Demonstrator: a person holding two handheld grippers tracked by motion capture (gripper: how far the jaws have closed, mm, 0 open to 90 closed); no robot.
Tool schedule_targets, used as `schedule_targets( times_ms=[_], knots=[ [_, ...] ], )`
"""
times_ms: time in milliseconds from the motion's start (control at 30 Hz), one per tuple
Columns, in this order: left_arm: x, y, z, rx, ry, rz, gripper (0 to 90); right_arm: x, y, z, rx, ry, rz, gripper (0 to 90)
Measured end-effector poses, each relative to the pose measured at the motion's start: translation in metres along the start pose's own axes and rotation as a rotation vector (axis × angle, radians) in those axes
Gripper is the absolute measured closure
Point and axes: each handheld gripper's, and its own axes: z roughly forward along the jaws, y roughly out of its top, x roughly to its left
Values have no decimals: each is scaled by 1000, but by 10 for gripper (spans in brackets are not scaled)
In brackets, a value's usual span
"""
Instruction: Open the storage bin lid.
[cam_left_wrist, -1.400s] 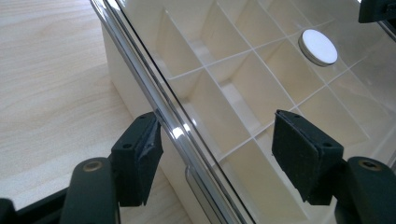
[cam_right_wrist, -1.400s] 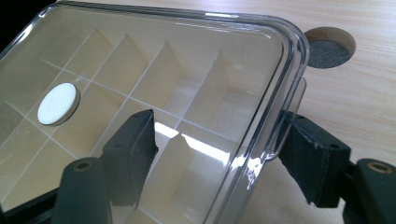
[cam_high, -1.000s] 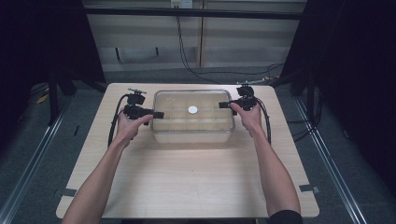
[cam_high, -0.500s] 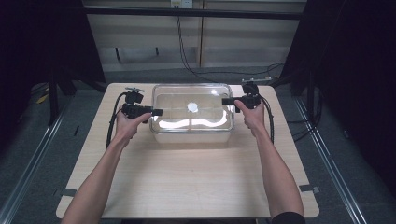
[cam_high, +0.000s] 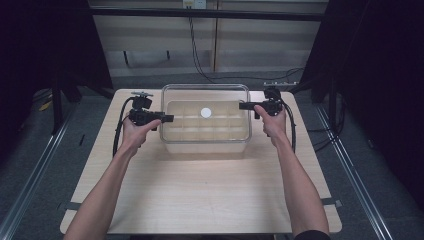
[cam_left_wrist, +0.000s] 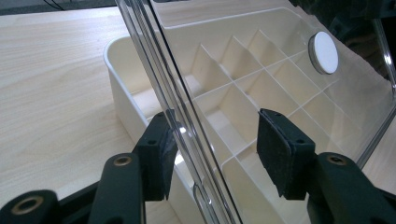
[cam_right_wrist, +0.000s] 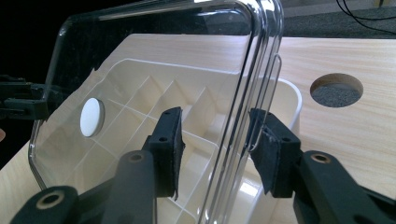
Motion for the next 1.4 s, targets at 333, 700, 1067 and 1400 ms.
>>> schedule_targets(
  times_ms=[333,700,1067,1400],
  knots=[
    [-1,1,-5,-10,-4,11,505,5,2,-4,9,3,-9,552],
    [-4,4,-13,-32,-14,11,542,13,5,-13,-3,7,21,592],
    [-9,5,-21,-37,-14,27,561,21,6,-27,-18,33,21,644],
    [-11,4,-30,-49,-25,43,578,33,9,-38,-59,43,4,667]
  ],
)
